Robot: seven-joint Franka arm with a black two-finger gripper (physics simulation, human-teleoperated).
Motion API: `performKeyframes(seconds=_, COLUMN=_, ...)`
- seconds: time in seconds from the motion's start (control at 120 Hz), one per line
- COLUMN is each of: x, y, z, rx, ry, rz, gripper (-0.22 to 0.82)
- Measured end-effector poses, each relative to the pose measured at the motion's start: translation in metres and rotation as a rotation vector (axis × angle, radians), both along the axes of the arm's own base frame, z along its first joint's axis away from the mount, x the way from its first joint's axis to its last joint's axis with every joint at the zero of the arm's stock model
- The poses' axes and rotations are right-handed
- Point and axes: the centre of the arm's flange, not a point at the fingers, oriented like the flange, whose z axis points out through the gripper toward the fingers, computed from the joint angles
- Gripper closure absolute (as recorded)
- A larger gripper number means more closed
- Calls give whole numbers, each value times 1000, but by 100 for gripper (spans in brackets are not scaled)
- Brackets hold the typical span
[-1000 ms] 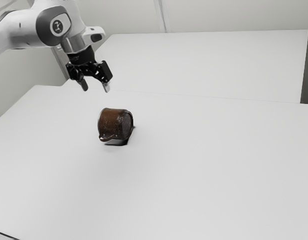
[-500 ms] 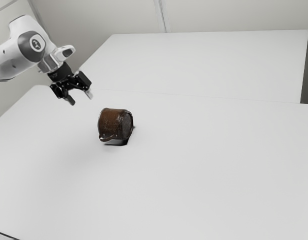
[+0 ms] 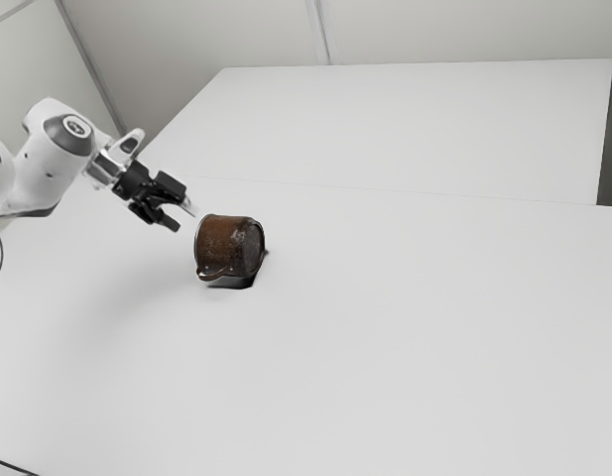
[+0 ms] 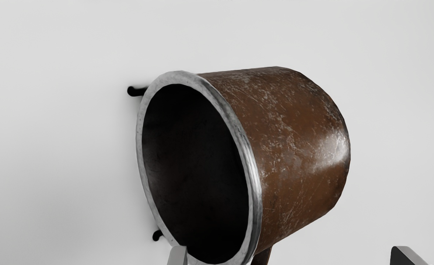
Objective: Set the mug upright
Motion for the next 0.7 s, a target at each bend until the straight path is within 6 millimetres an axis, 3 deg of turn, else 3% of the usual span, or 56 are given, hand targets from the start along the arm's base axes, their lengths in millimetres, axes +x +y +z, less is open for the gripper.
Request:
performKeyframes(seconds=0.133, x=10, y=14, z=-6, rx=-25, ry=-67, rz=-40, gripper=0)
performKeyframes(seconds=0.342, x=20, y=17, z=-28, rx=-88, ry=-131, rz=-101, gripper=0)
performKeyframes(seconds=0.7, x=20, y=8, z=-58, rx=-207, ry=-138, rz=-123, gripper=0)
